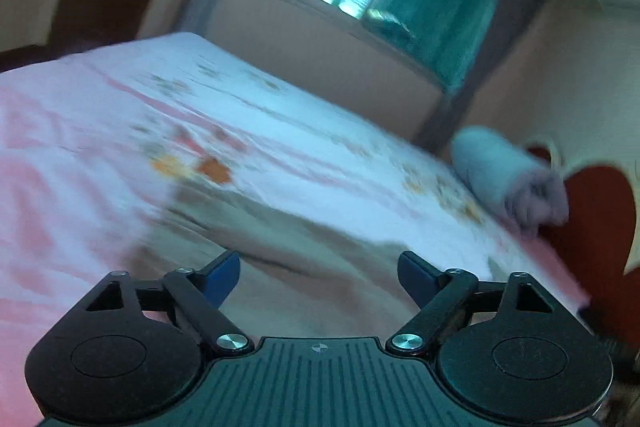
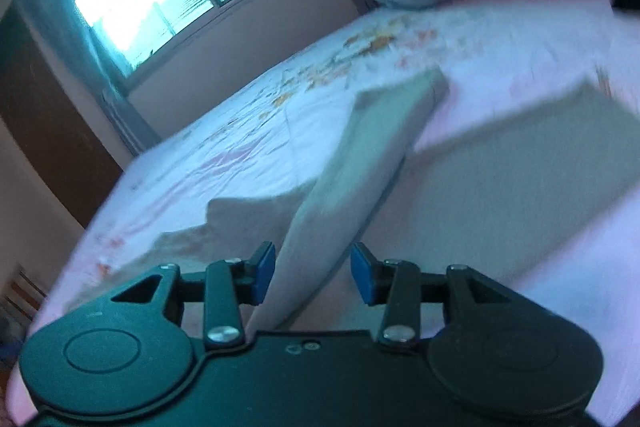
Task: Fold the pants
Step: 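Open both tools to release the folded pants onto the bed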
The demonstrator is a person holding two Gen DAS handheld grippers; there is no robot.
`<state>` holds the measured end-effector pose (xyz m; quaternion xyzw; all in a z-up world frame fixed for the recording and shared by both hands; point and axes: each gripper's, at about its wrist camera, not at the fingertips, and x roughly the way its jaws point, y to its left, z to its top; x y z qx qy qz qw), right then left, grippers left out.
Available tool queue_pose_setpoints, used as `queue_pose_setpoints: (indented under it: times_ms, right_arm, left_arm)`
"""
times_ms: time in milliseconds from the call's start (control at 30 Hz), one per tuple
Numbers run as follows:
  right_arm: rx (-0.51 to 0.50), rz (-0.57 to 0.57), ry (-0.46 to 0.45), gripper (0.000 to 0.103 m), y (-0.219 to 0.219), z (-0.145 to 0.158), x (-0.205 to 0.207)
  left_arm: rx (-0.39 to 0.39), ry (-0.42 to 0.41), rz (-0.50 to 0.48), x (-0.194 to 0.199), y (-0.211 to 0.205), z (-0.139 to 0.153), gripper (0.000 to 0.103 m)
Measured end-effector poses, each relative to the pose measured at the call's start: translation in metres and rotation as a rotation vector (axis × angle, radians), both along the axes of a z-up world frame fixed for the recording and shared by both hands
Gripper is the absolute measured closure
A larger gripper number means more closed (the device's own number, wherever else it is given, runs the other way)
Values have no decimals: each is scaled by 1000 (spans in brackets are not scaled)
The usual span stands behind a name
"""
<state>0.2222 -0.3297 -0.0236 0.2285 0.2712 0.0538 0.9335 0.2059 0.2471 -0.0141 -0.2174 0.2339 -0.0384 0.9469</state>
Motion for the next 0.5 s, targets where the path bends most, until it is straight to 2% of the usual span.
queue_pose_setpoints:
  times_ms: [67, 100, 133, 200, 267, 300, 333, 400, 433, 500]
  right_arm:
    - [-70, 19, -12, 69, 8, 8, 18]
    - [-112, 30, -11, 69, 13, 11, 27]
    - [-145, 39, -14, 69, 16, 14, 37]
    - [-216, 57, -23, 71, 22, 21, 58]
    - [-264, 65, -32, 71, 23, 24, 81]
    - [-282, 68, -28, 71, 22, 25, 95]
    - [-297, 71, -18, 71, 21, 25, 107]
    - [-295, 71, -12, 71, 16, 26, 128]
    - [-294, 69, -25, 71, 14, 26, 134]
    - [-295, 68, -32, 70, 13, 24, 143]
  left_arm:
    - [46, 72, 3, 19, -25, -15, 36]
    - [93, 109, 25, 27, -33, -23, 39]
    - [136, 152, 49, 35, -38, -31, 40]
    - [156, 245, 55, 47, -43, -51, 40]
    - [203, 230, 47, 45, -52, -60, 40]
    - [248, 230, 48, 42, -58, -56, 40]
    - [253, 226, 65, 37, -64, -48, 39]
    - [181, 112, 65, 25, -76, -22, 39]
    - [177, 89, 59, 24, -88, -12, 39]
    - [180, 102, 10, 30, -118, -9, 39]
